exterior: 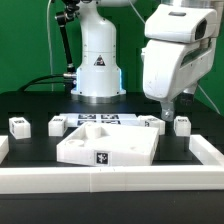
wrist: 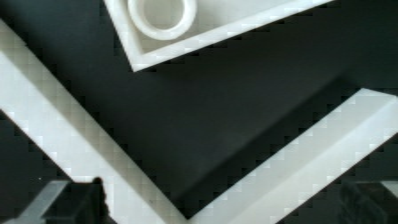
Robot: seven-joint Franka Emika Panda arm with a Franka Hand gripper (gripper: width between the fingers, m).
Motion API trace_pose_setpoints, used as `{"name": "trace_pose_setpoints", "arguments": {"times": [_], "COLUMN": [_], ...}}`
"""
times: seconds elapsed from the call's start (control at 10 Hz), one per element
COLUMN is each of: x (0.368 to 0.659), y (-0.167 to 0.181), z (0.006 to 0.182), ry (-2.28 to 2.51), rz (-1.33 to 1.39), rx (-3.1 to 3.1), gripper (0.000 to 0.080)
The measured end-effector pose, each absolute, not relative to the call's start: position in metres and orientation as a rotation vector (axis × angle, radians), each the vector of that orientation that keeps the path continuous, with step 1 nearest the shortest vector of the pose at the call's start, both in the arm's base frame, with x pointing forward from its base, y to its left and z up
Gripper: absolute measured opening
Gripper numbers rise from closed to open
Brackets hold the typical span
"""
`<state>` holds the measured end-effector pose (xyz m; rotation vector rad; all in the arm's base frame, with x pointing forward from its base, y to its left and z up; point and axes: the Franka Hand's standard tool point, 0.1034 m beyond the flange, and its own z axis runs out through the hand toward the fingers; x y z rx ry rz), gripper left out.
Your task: Assemble square table
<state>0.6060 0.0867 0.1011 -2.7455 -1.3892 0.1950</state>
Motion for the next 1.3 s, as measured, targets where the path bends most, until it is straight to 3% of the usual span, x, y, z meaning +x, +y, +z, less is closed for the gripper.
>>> {"name": "trace_pose_setpoints", "arguments": {"times": [0.7,0.9,1.3], "x": [0.604,0.574,0.567], "y": [0.090,0.081,0.078], "z": [0.096,0.090,0.082], "ry": [-1.455,-1.627,-1.680], "rz": [0.109,-0.015,-0.069], "rx": [-2.735,-2.674,-2.658], "gripper": [0.0650,0.0650,0.0650]}}
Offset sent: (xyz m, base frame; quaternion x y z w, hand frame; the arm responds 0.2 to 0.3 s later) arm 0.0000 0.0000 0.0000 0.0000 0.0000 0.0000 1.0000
